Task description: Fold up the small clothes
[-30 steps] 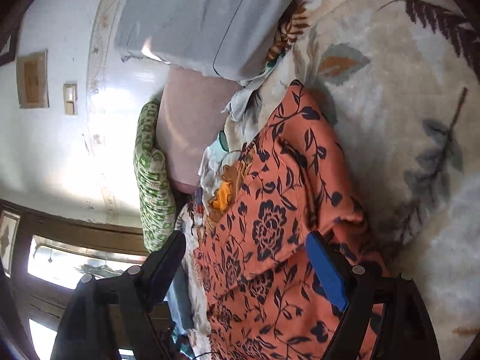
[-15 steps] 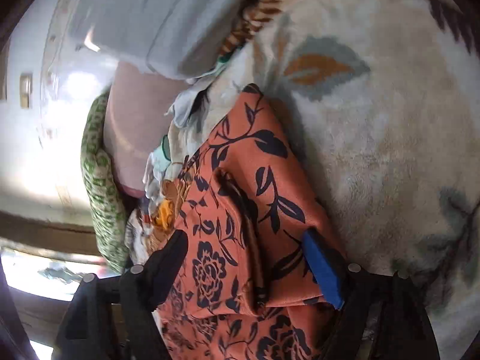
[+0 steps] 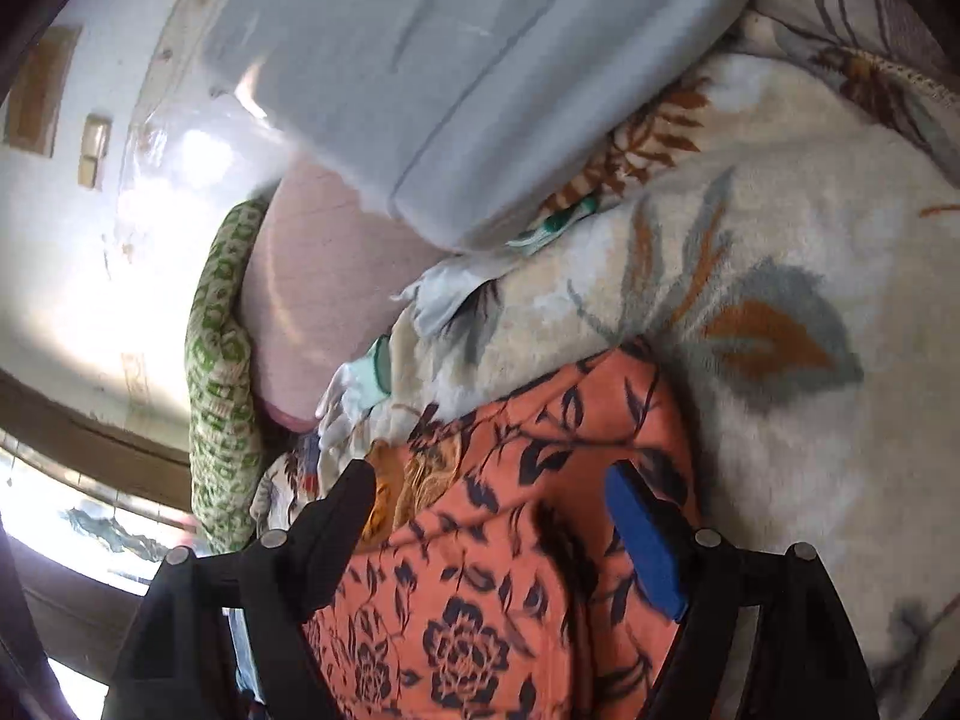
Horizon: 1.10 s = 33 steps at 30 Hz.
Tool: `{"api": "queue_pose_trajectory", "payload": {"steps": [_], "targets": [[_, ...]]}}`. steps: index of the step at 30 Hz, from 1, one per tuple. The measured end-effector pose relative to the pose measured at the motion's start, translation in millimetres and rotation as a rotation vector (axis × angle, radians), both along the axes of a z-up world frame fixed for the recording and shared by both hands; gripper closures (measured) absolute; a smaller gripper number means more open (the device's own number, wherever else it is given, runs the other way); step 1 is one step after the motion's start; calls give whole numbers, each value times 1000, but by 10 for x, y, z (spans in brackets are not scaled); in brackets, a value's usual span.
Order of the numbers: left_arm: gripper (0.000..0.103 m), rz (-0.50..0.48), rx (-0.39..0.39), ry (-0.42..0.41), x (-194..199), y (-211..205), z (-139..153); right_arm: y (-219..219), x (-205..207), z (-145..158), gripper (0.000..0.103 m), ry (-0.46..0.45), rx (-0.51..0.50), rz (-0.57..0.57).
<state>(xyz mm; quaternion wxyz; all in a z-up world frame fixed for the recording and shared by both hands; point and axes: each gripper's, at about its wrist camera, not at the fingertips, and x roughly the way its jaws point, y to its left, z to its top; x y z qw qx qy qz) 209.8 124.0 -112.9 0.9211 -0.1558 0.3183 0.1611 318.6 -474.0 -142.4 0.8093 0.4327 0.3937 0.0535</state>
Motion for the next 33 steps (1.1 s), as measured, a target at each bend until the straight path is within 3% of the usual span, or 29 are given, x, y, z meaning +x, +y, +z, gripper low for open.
{"api": "queue_pose_trajectory", "payload": {"steps": [3,6,8,13,16,20,27,30,33], "targets": [[17,-55,35,-7,-29,-124,9,355,-516,297,22,-22,-88,40],[17,-128,122,21,-94,-350,31,769,-1177,569,21,-80,-182,80],[17,-179,160,56,-191,-513,91,1112,-1612,716,21,-90,-317,116],[17,-298,162,115,-710,-898,267,1776,-2445,903,21,-60,-576,148],[17,-358,176,106,-1059,-1096,415,1982,-2718,997,21,-73,-635,161],[17,-408,194,85,-1447,-1249,586,2098,-2969,1072,21,-91,-644,174],[17,-416,207,84,-1760,-1244,691,2034,-3298,1066,21,-96,-609,174],[16,-418,189,105,-1864,-1101,616,1923,-3415,1023,21,-84,-605,165],[15,-350,155,196,-1951,-739,353,1636,-3533,893,21,-25,-559,139]]}}
